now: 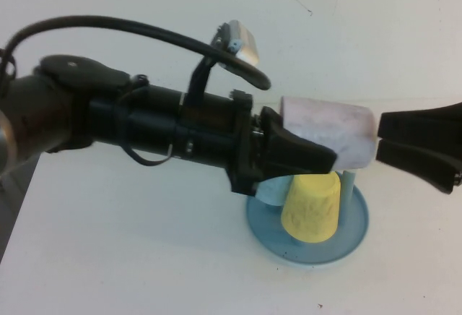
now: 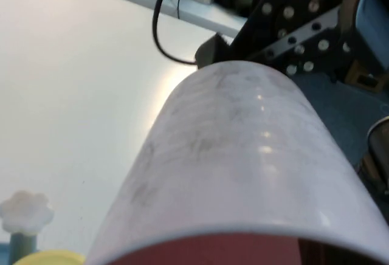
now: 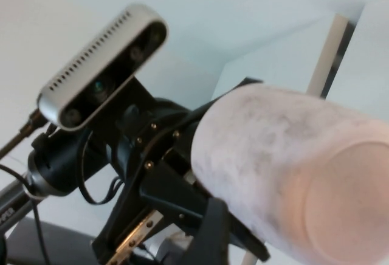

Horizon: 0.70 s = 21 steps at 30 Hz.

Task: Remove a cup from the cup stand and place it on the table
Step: Hand over the cup, then place the cup on the table

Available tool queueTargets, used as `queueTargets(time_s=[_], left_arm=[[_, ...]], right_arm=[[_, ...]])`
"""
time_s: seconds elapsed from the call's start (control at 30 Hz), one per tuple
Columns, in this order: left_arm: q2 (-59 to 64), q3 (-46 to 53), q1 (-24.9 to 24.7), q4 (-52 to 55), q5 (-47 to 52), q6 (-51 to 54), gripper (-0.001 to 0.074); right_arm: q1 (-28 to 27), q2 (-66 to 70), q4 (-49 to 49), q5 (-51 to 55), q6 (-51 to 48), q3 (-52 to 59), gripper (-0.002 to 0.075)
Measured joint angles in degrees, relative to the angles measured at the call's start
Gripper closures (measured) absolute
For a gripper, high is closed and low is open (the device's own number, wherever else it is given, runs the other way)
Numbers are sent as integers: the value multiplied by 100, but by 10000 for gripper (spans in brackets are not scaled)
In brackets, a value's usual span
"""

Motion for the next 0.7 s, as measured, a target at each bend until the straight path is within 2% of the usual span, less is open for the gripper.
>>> queueTargets(time_s=[0.13, 0.27, 0.47, 0.7], left_arm=[[-376, 0, 265, 681, 12, -514, 712], [-954, 0, 311, 2251, -426, -1719, 713], [-1398, -68, -57, 5065, -767, -4217, 714], [-708, -330, -668, 7746, -165, -6301, 715]], right_arm=[[-306, -402, 0, 0, -14, 0, 34], [-470, -836, -378, 0, -18, 0, 34], [-470, -1158, -1393, 104, -230, 0, 34], [-470, -1172, -1688, 104, -284, 0, 34]])
